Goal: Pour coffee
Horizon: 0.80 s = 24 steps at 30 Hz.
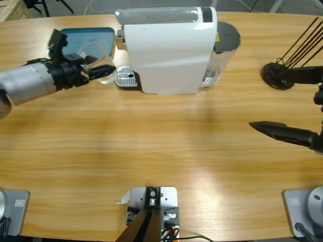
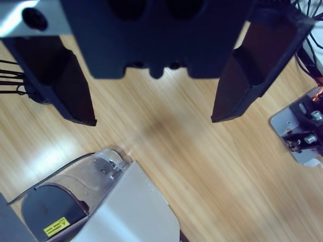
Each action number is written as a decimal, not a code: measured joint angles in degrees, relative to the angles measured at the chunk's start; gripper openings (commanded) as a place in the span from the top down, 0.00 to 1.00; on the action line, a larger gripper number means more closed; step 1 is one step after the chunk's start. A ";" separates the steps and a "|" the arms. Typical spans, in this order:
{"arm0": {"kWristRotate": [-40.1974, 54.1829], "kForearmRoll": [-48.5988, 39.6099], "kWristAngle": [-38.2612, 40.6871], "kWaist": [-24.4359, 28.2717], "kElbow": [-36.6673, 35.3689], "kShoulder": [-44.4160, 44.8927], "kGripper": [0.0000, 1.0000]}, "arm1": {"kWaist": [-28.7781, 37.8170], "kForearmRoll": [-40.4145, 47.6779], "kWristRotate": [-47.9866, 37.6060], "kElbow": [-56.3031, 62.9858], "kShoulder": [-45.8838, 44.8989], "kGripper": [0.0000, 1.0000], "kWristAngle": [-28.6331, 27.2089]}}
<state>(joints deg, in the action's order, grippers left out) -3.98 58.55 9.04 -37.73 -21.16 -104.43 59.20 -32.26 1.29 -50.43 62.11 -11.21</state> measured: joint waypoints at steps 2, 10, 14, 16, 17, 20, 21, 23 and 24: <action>0.01 -1.83 0.86 -0.02 -2.02 -1.37 1.00 | 0.00 -0.23 0.00 0.51 -0.75 0.00 0.00; 0.15 -4.41 2.74 0.03 -6.19 -6.54 1.00 | -0.21 -0.73 0.00 1.17 -2.16 0.01 0.00; 0.51 -5.57 3.00 0.11 -7.99 -7.08 1.00 | -1.18 -0.73 0.00 1.72 -2.22 0.01 0.00; 0.67 -7.01 3.56 0.21 -9.35 -7.26 1.00 | -1.48 -0.73 0.01 1.75 -2.23 0.01 0.00; 0.76 -7.67 3.83 0.22 -9.91 -7.35 0.99 | -1.56 -0.73 0.01 1.75 -2.27 0.01 0.00; 1.13 -9.58 4.93 0.23 -11.53 -7.41 0.32 | -1.68 -0.77 0.01 1.87 -2.42 0.01 0.00; 1.29 -10.26 5.33 0.23 -11.88 -7.41 0.14 | -1.70 -0.88 0.01 1.88 -2.42 0.01 0.00; 1.52 -11.25 5.51 0.23 -12.53 -7.41 0.03 | -1.71 -0.92 0.01 1.91 -2.50 0.01 0.00; 1.56 -11.62 5.52 0.23 -12.81 -7.41 0.03 | -1.71 -0.98 0.01 1.91 -2.62 0.01 0.00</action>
<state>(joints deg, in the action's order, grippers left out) -2.42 46.93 14.56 -37.50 -33.96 -111.84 57.49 -33.24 1.30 -48.51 59.49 -11.21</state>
